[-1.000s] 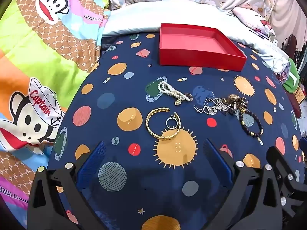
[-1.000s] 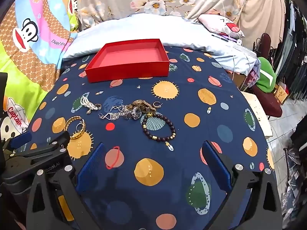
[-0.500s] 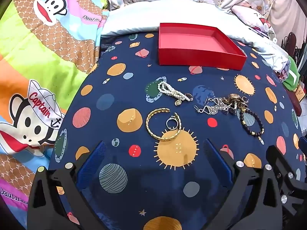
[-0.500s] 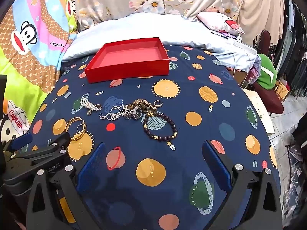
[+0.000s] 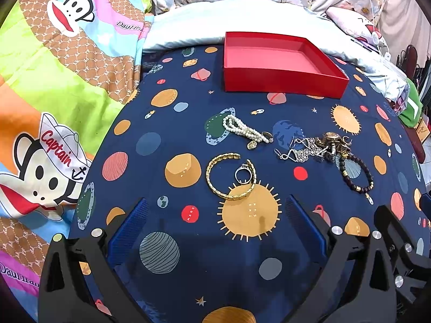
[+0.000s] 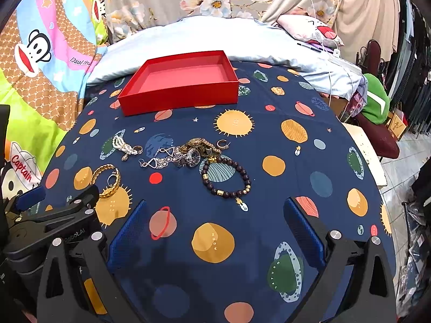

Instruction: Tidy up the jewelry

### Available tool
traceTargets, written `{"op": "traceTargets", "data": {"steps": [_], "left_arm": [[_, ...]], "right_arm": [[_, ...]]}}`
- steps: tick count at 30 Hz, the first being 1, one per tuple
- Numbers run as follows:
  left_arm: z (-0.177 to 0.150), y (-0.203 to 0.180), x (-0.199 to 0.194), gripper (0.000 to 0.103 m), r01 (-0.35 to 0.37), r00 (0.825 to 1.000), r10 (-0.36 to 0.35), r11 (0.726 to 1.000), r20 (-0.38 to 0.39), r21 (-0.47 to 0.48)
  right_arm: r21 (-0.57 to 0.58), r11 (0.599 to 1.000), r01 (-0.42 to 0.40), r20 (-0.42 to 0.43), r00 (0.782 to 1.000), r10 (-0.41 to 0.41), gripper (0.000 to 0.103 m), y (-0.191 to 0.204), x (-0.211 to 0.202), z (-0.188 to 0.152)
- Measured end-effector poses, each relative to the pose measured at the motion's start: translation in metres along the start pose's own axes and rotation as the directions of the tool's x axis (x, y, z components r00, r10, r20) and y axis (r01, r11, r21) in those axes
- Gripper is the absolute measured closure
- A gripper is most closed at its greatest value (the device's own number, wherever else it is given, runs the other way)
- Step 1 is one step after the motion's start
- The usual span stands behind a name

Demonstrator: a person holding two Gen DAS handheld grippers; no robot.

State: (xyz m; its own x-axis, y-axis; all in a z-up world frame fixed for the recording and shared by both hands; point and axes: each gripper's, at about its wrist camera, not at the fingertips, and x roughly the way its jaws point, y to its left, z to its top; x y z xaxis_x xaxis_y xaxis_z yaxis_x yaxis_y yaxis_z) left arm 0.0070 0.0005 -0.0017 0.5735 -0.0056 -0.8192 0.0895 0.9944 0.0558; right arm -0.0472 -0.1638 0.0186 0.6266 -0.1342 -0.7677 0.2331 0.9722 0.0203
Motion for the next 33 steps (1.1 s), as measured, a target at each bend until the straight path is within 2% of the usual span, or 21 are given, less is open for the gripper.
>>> {"op": "traceTargets", "data": {"steps": [33], "left_arm": [[-0.0004, 0.0028, -0.0004, 0.005, -0.014, 1.000, 0.014, 1.000, 0.000, 0.004]], "right_arm": [[0.007, 1.000, -0.004, -0.004, 1.000, 0.004, 0.005, 0.0064, 0.0035, -0.0022]]}}
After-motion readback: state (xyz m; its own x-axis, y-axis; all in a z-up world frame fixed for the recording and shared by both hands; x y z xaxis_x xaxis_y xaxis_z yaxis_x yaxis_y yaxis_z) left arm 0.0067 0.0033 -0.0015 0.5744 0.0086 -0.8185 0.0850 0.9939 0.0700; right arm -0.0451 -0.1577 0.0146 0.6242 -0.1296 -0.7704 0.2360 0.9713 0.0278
